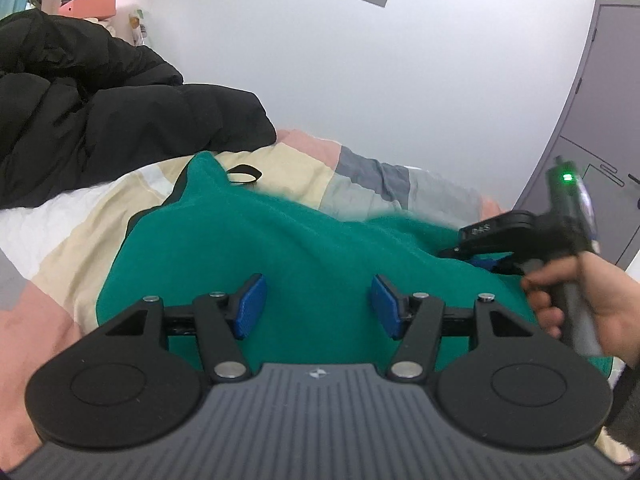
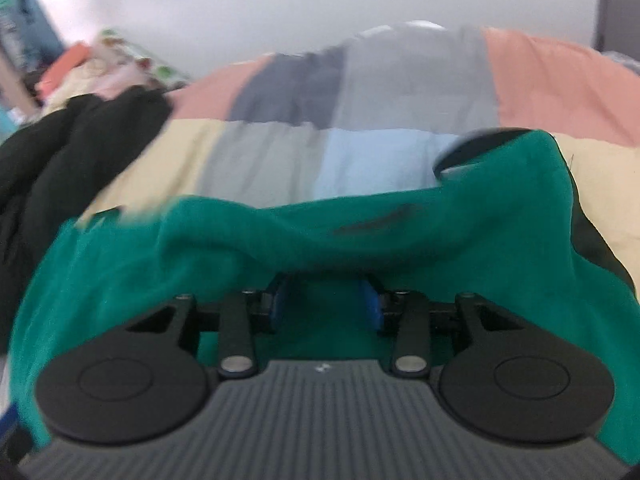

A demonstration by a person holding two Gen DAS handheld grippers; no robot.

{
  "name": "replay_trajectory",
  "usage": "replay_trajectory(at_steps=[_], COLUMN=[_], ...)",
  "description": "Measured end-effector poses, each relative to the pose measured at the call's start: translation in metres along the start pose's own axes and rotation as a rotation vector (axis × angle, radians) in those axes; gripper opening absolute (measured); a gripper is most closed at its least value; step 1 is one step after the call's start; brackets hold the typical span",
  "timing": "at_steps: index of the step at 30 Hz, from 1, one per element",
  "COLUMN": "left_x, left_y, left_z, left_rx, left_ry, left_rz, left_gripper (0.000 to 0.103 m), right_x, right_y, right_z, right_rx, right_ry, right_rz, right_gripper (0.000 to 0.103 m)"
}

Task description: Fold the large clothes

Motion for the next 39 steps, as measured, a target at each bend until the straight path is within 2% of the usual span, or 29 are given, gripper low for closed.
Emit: replay_trajectory(at_steps=[3,6,13,16,20,23,25,29,33,37,38,39], left_x=[0.0,0.002,0.016,0.026,0.045,0.041,0.033,0.031,0.042,0.058,0.063,0.065], left_y=[0.0,0.001,0.002,0.006,0.014,0.022,0.03,0.037,0.036,0.04,0.042,0.045], left_z=[-0.001,-0.004,-0.006,-0.004,0.001,0.001,-0.005,-0.008,-0.015,-0.027,-0.033,-0.038], left_rx=[-0.004,-0.004,0.026,0.032,0.016,0.021,0.054,0.042,0.139,0.359,0.429,0.49], left_ry=[0.01,0.023,0.027,0.032,-0.017,-0.041,-0.058,-0.059,0.009,0.108,0.128,0.145], left_rz=[0.016,0.027,0.008,-0.017,-0.012,-0.092,-0.14,-0.135,-0.147,-0.167,-0.171,-0.177], left_gripper=[0.064,0.064,0.065,0.065,0.065,0.065,0.065,0.065,0.07,0.076,0.082,0.084], right_x=[-0.013,-0.011,0.036,0.065,0.109,0.128,0.132,0.131,0.15,0.169,0.172,0.174], right_y=[-0.004,0.0,0.02,0.041,0.074,0.101,0.115,0.129,0.136,0.151,0.155,0.161], right_z=[0.012,0.017,0.007,0.0,-0.011,-0.015,-0.014,-0.004,-0.002,0.006,0.01,0.014], right_rx=[-0.055,-0.082,-0.015,0.055,0.184,0.242,0.244,0.197,0.095,-0.047,-0.097,-0.154], right_ry=[0.02,-0.011,-0.053,-0.044,-0.002,0.007,0.009,-0.027,-0.076,-0.161,-0.183,-0.205], right_rz=[0.009,0.031,0.112,0.144,0.208,0.221,0.217,0.221,0.225,0.223,0.219,0.212], right_gripper=[0.041,0.042,0.043,0.043,0.043,0.043,0.043,0.043,0.043,0.044,0.045,0.046])
Point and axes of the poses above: each gripper's, at about its wrist camera, not at the fingertips, and x roughly against the way its jaws point, z to its right, y to its underside, the point moved 3 cm from there along -x, roughly the way its jaws point, and after that the axes turned 6 degrees about x, right-handed, at the moved point
